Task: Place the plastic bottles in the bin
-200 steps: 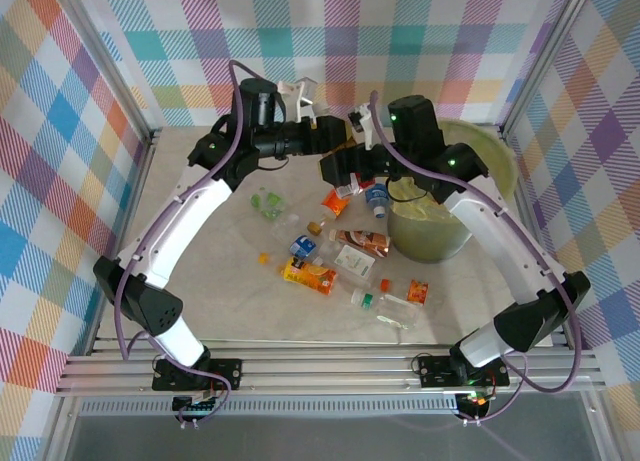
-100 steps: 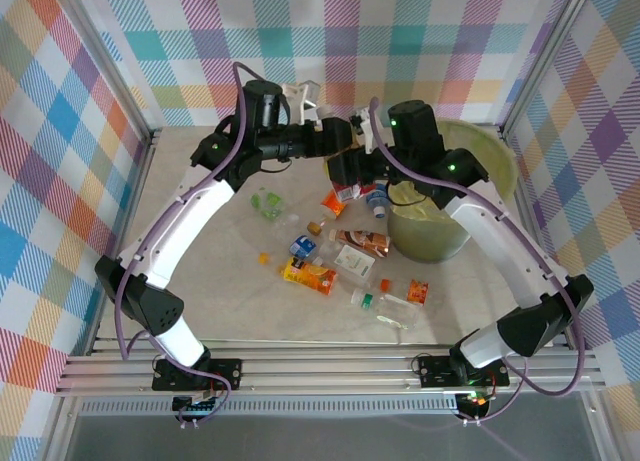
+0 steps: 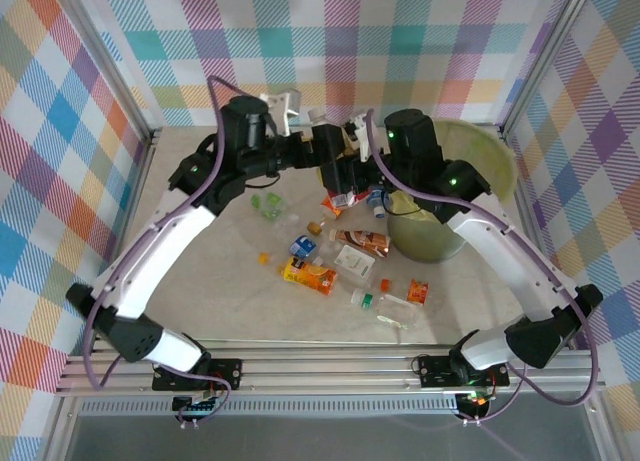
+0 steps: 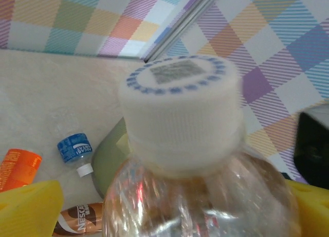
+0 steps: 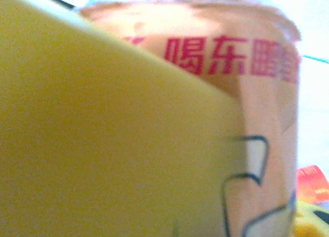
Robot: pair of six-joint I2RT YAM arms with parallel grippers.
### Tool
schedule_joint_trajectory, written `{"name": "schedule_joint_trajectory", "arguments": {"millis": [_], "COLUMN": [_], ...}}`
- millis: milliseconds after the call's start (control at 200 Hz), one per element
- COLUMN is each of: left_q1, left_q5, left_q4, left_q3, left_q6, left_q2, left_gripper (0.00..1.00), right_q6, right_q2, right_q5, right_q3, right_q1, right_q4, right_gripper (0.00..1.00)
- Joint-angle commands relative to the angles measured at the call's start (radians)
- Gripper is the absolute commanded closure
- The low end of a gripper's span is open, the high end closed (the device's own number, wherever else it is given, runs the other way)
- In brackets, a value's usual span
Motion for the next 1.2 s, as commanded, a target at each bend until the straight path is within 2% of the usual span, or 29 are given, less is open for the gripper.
{"name": "schedule_joint_trajectory", "arguments": {"millis": [0,150,280,510,855,1195], "left_q1": [0.042,0.041,0.041,0.043,0.058,0.078], "left_q5": [-0.211,-0.337,-0.376,-0.445,-0.502,-0.473], "left_q4": [0.036,0.04,0.018,0.015,-0.073,-0.097], "left_q3": [-0.046,-0.116,-0.131,-0.188,-0.209,-0.218], "left_q6": [0.04,0.055,0.067,0.073,0.077,0.061], "left_q2": [-0.187,-0.28,-0.307,-0.323,-0.274,-0.235], "left_gripper": [0.0,0.0,0.0,0.0,0.0,0.0], "right_q6": [0.043,0.048,0.042,0.055,0.11,0.111], "right_q2": [-0.056,-0.092,-0.118,-0.13,-0.052,0.066], "right_q5": [0.192,0.22,0.246,0.378,0.29,0.268], "right_q3": [0.001,-0.01,-0.011,0.036,0.113,0.119], "right_q1": [-0.075,-0.091,-0.1,-0.158,-0.423,-0.513], "right_q4": [-0.09,-0.099,-0.113,-0.221,-0.389,-0.463], "right_gripper": [0.58,0.58,0.58,0.57,0.55,0.53]}}
